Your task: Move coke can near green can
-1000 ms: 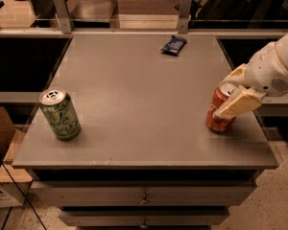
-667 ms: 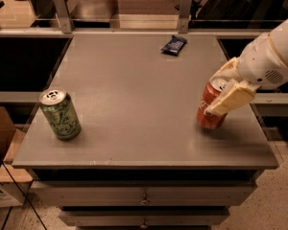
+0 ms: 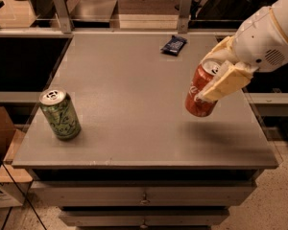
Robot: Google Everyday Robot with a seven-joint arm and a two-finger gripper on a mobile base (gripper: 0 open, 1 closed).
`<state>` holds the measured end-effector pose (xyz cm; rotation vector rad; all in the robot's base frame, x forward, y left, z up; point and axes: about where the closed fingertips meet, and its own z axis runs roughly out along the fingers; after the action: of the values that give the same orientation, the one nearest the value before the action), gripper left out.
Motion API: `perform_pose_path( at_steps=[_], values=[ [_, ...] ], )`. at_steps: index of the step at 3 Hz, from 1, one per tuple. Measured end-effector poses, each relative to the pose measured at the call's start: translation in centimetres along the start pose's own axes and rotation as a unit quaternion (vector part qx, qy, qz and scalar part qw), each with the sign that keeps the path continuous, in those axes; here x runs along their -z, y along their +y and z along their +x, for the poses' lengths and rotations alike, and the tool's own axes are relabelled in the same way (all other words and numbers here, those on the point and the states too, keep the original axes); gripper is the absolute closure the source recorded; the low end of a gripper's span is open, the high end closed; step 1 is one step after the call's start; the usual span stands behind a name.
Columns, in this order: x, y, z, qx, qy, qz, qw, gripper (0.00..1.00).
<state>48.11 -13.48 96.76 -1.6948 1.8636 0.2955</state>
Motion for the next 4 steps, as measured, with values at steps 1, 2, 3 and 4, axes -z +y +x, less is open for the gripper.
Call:
perform_pose_path(
  at_steps=[1, 2, 3, 4],
  values=[
    [-0.2, 0.0, 0.2, -0.008, -0.007, -0.004, 0.9999, 1.00],
    [-1.6, 0.4, -2.7, 0.018, -0.029, -0.013, 0.9993, 1.00],
    [-4.5, 0.7, -6.1, 0.046, -0.049, -0.035, 0.9971, 1.00],
    [-8.6, 1.4, -9.0, 0.070, -0.053, -0.076, 0.9933, 1.00]
  ],
)
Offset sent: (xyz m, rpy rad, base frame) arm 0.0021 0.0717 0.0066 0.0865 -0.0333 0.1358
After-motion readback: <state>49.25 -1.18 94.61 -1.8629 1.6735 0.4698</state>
